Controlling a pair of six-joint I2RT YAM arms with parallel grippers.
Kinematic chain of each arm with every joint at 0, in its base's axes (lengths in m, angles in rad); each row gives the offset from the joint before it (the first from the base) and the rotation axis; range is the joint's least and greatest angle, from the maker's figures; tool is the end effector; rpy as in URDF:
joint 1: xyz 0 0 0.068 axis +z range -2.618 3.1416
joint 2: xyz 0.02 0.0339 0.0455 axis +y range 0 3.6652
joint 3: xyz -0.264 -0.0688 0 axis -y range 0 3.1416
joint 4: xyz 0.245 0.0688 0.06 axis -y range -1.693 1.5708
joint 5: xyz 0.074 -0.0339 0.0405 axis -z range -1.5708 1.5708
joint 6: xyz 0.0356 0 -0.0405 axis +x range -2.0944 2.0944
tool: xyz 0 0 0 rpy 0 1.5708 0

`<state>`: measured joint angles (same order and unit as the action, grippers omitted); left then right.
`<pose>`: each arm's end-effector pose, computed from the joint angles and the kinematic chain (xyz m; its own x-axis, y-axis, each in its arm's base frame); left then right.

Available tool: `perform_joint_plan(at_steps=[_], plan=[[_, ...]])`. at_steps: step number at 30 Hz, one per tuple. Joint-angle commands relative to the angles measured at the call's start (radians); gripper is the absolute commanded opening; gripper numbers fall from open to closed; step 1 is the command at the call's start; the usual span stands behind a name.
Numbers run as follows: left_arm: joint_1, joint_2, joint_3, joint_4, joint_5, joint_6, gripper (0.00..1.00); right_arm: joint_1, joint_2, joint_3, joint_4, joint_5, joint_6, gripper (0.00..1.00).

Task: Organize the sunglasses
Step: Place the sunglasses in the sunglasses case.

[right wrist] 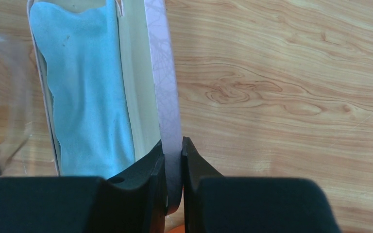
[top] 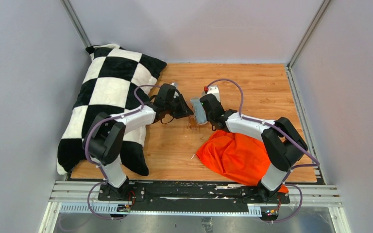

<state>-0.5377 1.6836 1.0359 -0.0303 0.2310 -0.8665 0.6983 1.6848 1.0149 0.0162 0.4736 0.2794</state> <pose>0.3101 -0.1944 0.2077 -0.8455 -0.3595 -0.3948 0.0114 0.7270 -0.6865 0.2887 0.2211 0.2064 -0.5290 -0.1236 -0.8395 -0.1549 0.9868 -0.0477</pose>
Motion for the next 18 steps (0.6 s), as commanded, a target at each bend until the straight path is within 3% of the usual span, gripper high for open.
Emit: perform_joint_plan(at_steps=[1,5,18], plan=[[0.007,0.114,0.085,0.101,0.09,-0.023,0.29,0.002,-0.008,-0.012,0.027,-0.008,0.035,0.0],[0.008,0.188,0.136,0.159,0.142,-0.065,0.28,0.0,0.009,-0.015,0.018,-0.02,0.055,0.0],[0.01,0.251,0.175,0.167,0.018,-0.092,0.28,-0.004,0.026,0.005,-0.001,-0.036,0.07,0.0]])
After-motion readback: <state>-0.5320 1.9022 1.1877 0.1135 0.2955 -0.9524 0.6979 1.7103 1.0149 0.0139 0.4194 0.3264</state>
